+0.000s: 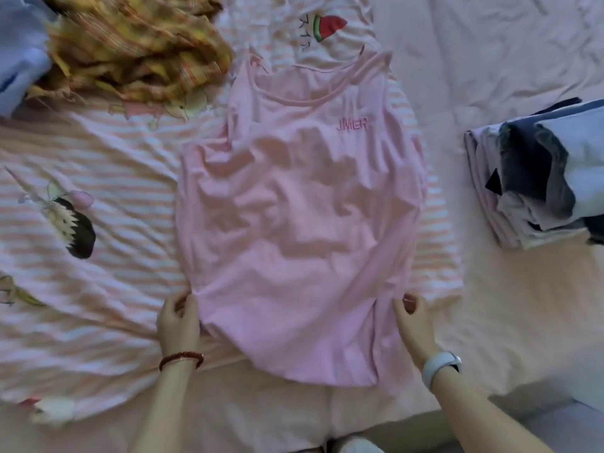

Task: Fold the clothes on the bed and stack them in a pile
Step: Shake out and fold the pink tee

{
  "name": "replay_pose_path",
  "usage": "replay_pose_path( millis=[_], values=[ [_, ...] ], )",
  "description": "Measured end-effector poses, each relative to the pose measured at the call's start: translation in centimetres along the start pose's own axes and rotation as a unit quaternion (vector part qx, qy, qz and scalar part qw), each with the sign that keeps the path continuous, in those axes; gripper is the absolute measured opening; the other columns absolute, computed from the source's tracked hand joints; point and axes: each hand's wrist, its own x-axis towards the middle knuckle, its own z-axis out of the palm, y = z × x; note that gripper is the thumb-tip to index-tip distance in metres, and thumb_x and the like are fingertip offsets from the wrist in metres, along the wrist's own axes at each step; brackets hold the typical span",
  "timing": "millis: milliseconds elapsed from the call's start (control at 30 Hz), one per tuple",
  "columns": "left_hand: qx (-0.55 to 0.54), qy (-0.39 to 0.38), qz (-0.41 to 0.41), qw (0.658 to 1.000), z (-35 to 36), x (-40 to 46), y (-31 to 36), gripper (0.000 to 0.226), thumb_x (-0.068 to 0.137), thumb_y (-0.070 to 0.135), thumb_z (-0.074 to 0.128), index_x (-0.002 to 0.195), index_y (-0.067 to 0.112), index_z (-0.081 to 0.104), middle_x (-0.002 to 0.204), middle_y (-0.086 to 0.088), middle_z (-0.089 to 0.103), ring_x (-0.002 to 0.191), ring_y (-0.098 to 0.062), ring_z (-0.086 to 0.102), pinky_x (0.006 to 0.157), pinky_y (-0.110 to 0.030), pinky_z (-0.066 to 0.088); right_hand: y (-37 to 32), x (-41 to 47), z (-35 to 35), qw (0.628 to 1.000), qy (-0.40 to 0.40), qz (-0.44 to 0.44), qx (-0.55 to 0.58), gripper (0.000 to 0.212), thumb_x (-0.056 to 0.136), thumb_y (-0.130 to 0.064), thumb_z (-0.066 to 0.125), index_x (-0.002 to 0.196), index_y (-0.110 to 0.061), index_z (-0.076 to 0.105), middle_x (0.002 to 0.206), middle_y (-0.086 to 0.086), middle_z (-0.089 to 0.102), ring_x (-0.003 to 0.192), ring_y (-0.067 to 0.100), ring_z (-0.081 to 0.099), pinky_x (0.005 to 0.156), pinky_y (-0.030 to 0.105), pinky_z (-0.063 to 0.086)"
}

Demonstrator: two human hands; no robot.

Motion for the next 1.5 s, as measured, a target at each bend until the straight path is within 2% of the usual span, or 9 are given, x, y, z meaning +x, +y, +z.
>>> replay_pose_path(
  millis=[200, 300, 433, 500, 600, 733, 900, 1167, 1500],
  values=[
    [-0.122, -0.152, -0.047, 0.980, -0.6, 0.3, -0.5, 0.020, 0.086, -0.004, 0.049, 0.082, 0.012, 0.061, 0.087, -0.010, 0.062, 0.091, -0.021, 0.050, 0.079, -0.037, 0.043, 4.3, -2.4, 1.1, 0.992, -0.055, 0.088, -0.078, 0.025, 0.082, -0.023, 0.062, 0.097, -0.003, 0.055, 0.093, 0.012, 0.062, 0.081, 0.027, 0.055, 0.070, 0.030, 0.039],
    [-0.221, -0.269, -0.078, 0.934, -1.0, -0.7, -0.4, 0.029, 0.082, -0.009, 0.047, 0.100, 0.011, 0.059, 0.088, -0.002, 0.071, 0.083, -0.021, 0.065, 0.065, -0.028, 0.055, 5.3, -2.7, 0.8, 0.980, -0.082, 0.088, -0.158, 0.028, 0.086, -0.015, 0.054, 0.110, 0.000, 0.055, 0.106, 0.021, 0.060, 0.084, 0.028, 0.049, 0.072, 0.027, 0.034],
    [0.143, -0.387, 0.035, 0.911, -2.7, -2.6, -0.5, 0.050, 0.052, 0.037, 0.073, 0.093, 0.009, 0.064, 0.083, 0.001, 0.069, 0.079, -0.014, 0.061, 0.064, -0.026, 0.049, 5.9, -3.9, -1.3, 0.981, -0.045, 0.062, -0.180, 0.030, 0.094, -0.014, 0.041, 0.104, 0.009, 0.058, 0.110, 0.031, 0.058, 0.099, 0.040, 0.054, 0.073, 0.031, 0.034],
    [0.209, -0.349, 0.155, 0.900, -3.7, -3.7, -0.3, 0.058, 0.050, 0.048, 0.067, 0.086, 0.002, 0.065, 0.078, -0.002, 0.063, 0.072, -0.013, 0.055, 0.065, -0.027, 0.044, 5.6, -4.5, -3.1, 0.987, -0.010, 0.012, -0.161, 0.029, 0.096, -0.014, 0.037, 0.102, 0.005, 0.058, 0.106, 0.026, 0.059, 0.095, 0.037, 0.053, 0.072, 0.029, 0.030],
    [0.061, -0.233, 0.232, 0.943, -5.6, -5.7, 0.3, 0.039, 0.070, 0.036, 0.067, 0.082, 0.000, 0.061, 0.069, -0.001, 0.053, 0.062, -0.010, 0.047, 0.060, -0.025, 0.042, 5.2, -5.4, -6.4, 0.989, 0.035, -0.046, -0.137, 0.024, 0.098, -0.016, 0.036, 0.089, -0.005, 0.055, 0.088, 0.013, 0.052, 0.081, 0.025, 0.044, 0.069, 0.029, 0.026],
    [-0.094, -0.144, 0.162, 0.972, -7.2, -7.3, -2.0, 0.013, 0.082, 0.022, 0.066, 0.095, 0.020, 0.062, 0.084, 0.014, 0.062, 0.069, 0.010, 0.058, 0.066, -0.010, 0.048, 6.5, -5.4, -9.4, 0.990, 0.056, -0.041, -0.121, 0.032, 0.097, -0.019, 0.037, 0.068, -0.011, 0.047, 0.068, 0.005, 0.047, 0.074, 0.027, 0.043, 0.062, 0.034, 0.029],
    [-0.020, -0.251, -0.057, 0.966, -5.3, -8.2, -9.2, 0.009, 0.084, 0.016, 0.065, 0.092, 0.011, 0.064, 0.076, 0.008, 0.067, 0.066, -0.007, 0.060, 0.060, -0.023, 0.048, 10.2, -6.3, -8.6, 0.982, 0.020, 0.063, -0.175, 0.039, 0.093, -0.013, 0.040, 0.131, -0.004, 0.044, 0.116, 0.020, 0.055, 0.096, 0.031, 0.051, 0.079, 0.031, 0.034],
    [0.102, -0.182, -0.064, 0.976, -5.4, -8.1, -14.2, 0.010, 0.089, 0.011, 0.057, 0.080, 0.008, 0.052, 0.077, -0.006, 0.048, 0.073, -0.018, 0.042, 0.057, -0.028, 0.031, 10.0, -6.9, -3.3, 0.958, 0.007, -0.009, -0.287, 0.053, 0.089, -0.037, 0.056, 0.128, -0.003, 0.044, 0.131, 0.018, 0.044, 0.120, 0.036, 0.041, 0.099, 0.042, 0.034],
    [0.026, -0.090, -0.055, 0.994, -5.4, -10.1, -14.7, 0.006, 0.091, 0.012, 0.056, 0.091, 0.006, 0.056, 0.081, -0.007, 0.053, 0.080, -0.020, 0.047, 0.065, -0.030, 0.040, 11.3, -5.0, -6.1, 0.986, 0.108, 0.078, -0.101, 0.026, 0.095, -0.008, 0.035, 0.114, 0.002, 0.049, 0.112, 0.026, 0.056, 0.093, 0.035, 0.051, 0.072, 0.029, 0.031]
  ],
)
